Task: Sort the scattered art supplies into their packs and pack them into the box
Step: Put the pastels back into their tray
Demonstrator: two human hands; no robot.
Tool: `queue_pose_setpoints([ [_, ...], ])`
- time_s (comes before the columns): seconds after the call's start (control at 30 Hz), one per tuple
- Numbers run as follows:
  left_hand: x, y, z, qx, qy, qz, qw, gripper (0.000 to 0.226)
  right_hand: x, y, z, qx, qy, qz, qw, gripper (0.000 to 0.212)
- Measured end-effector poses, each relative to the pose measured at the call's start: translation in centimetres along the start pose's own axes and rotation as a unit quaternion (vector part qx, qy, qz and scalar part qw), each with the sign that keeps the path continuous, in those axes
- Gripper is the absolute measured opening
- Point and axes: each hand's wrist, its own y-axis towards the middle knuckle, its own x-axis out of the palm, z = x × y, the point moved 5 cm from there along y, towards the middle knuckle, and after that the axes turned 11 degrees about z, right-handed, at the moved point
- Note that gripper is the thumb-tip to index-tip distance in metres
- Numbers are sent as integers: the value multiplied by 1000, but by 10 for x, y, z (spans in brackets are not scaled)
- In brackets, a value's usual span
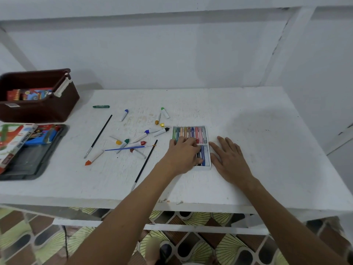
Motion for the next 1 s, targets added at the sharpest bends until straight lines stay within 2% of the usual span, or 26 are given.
queue_pose_setpoints([
  [0.47,-2,-1,-10,-36,-111,-1,993,51,-1,-1,-1,-5,11,-4,1000,70],
  [0.67,-2,-5,-21,-49,-46,-10,998,53,-2,-2,-3,-14,20,0,1000,68],
  [0.83,0,-8,-22,-45,-88,-22,995,55,-6,-1,-5,12,62,-4,998,74],
  [0.9,-5,-11,-25,-73,-142,18,987,49,-8,0,-4,23,91,-3,996,73],
  [1.0,-19,-19,-42,-194,-147,141,960,38,-14,3,0,71,144,30,987,72],
])
